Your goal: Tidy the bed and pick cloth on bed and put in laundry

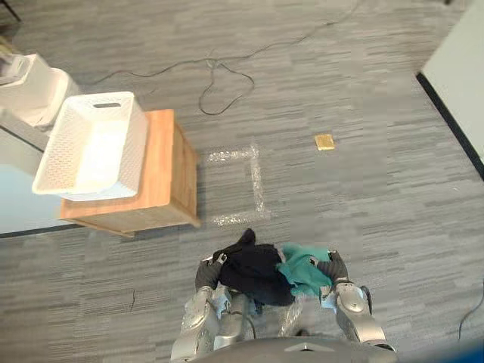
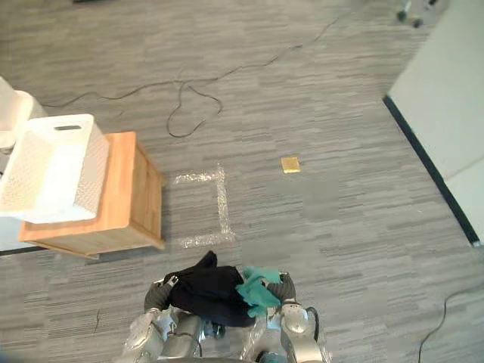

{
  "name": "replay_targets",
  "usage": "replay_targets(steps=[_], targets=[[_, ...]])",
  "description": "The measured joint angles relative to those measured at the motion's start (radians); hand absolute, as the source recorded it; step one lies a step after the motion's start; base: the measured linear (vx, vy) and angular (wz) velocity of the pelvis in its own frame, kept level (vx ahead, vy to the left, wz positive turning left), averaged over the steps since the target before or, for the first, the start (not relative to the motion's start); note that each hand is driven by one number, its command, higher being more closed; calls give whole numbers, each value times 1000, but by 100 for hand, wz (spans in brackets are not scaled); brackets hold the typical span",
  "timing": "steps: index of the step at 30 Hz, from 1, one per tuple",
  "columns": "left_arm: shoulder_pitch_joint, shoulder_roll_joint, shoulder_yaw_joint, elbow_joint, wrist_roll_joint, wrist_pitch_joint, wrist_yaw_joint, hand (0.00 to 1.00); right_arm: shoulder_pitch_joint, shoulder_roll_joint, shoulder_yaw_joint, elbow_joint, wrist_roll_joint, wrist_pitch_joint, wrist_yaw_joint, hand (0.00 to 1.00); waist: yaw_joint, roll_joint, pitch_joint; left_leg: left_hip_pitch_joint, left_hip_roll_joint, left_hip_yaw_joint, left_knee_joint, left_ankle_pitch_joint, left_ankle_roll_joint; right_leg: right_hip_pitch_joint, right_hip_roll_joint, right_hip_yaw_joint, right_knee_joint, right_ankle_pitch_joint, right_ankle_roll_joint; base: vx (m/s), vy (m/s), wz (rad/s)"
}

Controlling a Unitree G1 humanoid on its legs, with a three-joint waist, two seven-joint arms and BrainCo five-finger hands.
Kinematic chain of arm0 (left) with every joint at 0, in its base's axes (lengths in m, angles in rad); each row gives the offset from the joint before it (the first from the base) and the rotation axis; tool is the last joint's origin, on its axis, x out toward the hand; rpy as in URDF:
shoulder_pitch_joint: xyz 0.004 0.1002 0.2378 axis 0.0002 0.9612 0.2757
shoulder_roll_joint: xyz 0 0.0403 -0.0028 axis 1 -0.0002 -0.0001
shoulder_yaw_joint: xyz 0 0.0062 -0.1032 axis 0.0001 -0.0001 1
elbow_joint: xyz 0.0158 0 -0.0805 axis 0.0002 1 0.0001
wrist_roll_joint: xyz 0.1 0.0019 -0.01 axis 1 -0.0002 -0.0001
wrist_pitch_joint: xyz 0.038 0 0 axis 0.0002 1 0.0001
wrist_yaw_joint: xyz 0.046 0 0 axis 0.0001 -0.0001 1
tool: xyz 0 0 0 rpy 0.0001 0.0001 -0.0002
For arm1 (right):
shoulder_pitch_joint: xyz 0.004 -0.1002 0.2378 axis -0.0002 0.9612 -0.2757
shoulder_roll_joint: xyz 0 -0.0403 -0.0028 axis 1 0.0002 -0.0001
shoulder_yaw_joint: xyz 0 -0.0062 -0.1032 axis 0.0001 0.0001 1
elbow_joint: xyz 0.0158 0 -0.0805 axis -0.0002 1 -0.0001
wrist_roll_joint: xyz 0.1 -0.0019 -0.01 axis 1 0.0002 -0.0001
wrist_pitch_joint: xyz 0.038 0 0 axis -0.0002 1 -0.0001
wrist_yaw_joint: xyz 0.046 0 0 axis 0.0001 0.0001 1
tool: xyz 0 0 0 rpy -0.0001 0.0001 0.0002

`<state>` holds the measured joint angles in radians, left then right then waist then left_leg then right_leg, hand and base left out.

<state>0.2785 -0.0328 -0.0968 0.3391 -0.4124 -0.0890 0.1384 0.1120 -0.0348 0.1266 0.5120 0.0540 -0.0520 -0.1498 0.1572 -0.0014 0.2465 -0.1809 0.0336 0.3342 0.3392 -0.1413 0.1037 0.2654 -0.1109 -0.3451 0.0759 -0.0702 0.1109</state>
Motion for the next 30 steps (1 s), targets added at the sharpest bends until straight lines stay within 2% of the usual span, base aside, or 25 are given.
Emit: replay_targets(steps=[1,3,4,5,6,7,8,9,11,12,13,14,15,16,18,19,20,22,23,24,25,26,27,28,30], targets=[[16,-2,-7,-7,12,0,-1,100,5,3,-1,17,0,-1,0,100,-2,17,-18,54,4,0,-84,-60,-11,-53,-5,0,167,-21,23,252,144,32],[19,8,-9,-6,13,6,-1,100,-1,5,-5,33,-1,3,-1,100,-7,-7,-20,96,-18,-5,-119,-73,-16,-125,-60,5,374,-37,42,188,78,35],[22,10,-1,-9,17,14,0,100,11,8,-8,33,-2,3,-2,100,-11,-28,-23,125,-46,-20,-135,-73,-15,-191,-107,13,549,-12,57,309,54,51],[39,22,-1,-15,35,20,1,100,26,17,-14,33,-2,3,-2,100,-23,-46,-22,168,-81,-62,-148,-80,-2,-266,-164,32,750,74,28,321,49,94],[44,39,-5,-15,46,25,3,100,43,26,-23,30,-2,3,-2,100,-54,-49,-25,204,-96,-107,-152,-92,6,-322,-185,52,890,45,4,424,32,105],[45,48,-3,-16,54,26,6,100,49,26,-23,26,-2,3,-2,100,-63,-48,-26,222,-95,-129,-154,-93,9,-344,-184,53,931,17,-10,383,-10,116],[47,57,5,-26,60,26,19,100,61,24,-26,13,-1,3,-5,100,-75,-31,-27,250,-88,-166,-165,-95,10,-396,-178,47,955,-44,-34,471,-34,113],[47,56,18,-43,74,26,22,100,63,25,-33,-1,-1,3,-8,100,-89,-27,-32,270,-78,-217,-174,-95,9,-443,-171,28,927,-88,-48,444,-68,124],[46,56,20,-52,82,24,21,100,65,25,-43,-28,-1,2,-11,100,-98,-9,-31,284,-59,-266,-180,-94,9,-497,-163,8,836,-121,-70,325,-95,98],[40,53,19,-52,85,25,21,100,61,23,-45,-46,-1,2,-13,100,-101,5,-25,301,-40,-297,-180,-97,2,-520,-143,11,710,-137,-68,360,-184,97],[35,48,20,-51,89,25,21,100,60,23,-45,-64,-1,1,-12,100,-103,26,-27,316,-7,-329,-180,-116,-41,-538,-98,38,503,-124,-51,367,-207,93],[33,48,21,-51,90,25,21,100,57,23,-45,-64,-1,1,-13,100,-106,29,-28,323,7,-339,-180,-125,-57,-538,-77,62,407,-106,-43,535,-347,88],[25,48,26,-50,90,25,21,100,49,24,-45,-65,-1,1,-13,100,-105,38,-24,337,33,-350,-180,-145,-92,-541,-48,108,233,-37,-38,399,-291,74],[22,47,36,-50,91,25,21,100,46,25,-45,-67,-1,2,-14,100,-105,34,-26,354,51,-352,-180,-167,-131,-542,-36,144,86,56,-21,411,-320,69],[26,50,54,-51,93,25,21,100,53,32,-44,-81,0,3,-14,100,-103,9,-35,386,61,-353,-180,-200,-185,-535,-44,181,-29,146,-17,407,-392,49],[28,53,73,-37,108,26,22,100,74,33,-47,-103,0,3,-15,100,-107,3,-27,426,78,-364,-182,-230,-226,-536,-47,185,17,267,-34,450,-468,35],[16,29,69,-11,110,31,23,100,64,18,-50,-102,0,5,-15,100,-106,54,-25,433,117,-367,-178,-236,-236,-541,-11,166,65,214,-39,423,-437,40],[18,6,61,-21,119,24,21,100,58,17,-76,-111,0,5,-16,100,-115,73,-26,423,166,-362,-134,-170,-257,-592,2,143,261,59,-81,445,-435,34],[19,-1,61,-20,120,24,21,100,63,17,-75,-115,0,5,-14,100,-117,74,-27,415,177,-369,-102,-161,-254,-588,5,130,289,26,-89,467,-485,38],[20,-9,61,-20,120,24,21,100,64,18,-68,-124,0,5,-13,100,-113,74,-27,376,197,-377,3,-134,-238,-568,13,105,315,-26,-97,361,-386,37],[21,-9,61,-20,120,24,21,100,66,18,-61,-123,0,5,-11,100,-112,74,-27,345,206,-380,71,-111,-232,-550,19,92,312,-40,-101,275,-294,47],[23,-10,62,-20,117,24,21,100,69,15,-48,-125,0,5,-10,100,-113,79,-22,267,232,-391,241,-50,-206,-495,44,64,270,-56,-121,333,-297,42],[23,-9,62,-20,117,24,21,100,70,11,-33,-131,1,4,-11,100,-107,84,-12,180,263,-382,427,-31,-213,-432,67,42,218,-62,-133,326,-264,35],[25,-9,62,-20,117,24,21,100,70,11,-27,-134,1,4,-12,100,-103,82,-9,143,276,-351,494,-37,-205,-404,74,36,197,-64,-138,381,-255,24],[32,-9,61,-19,104,24,21,100,67,9,-19,-136,1,1,-13,100,-85,68,-1,44,290,-172,583,-91,-145,-303,72,19,117,-63,-163,303,-144,22]])
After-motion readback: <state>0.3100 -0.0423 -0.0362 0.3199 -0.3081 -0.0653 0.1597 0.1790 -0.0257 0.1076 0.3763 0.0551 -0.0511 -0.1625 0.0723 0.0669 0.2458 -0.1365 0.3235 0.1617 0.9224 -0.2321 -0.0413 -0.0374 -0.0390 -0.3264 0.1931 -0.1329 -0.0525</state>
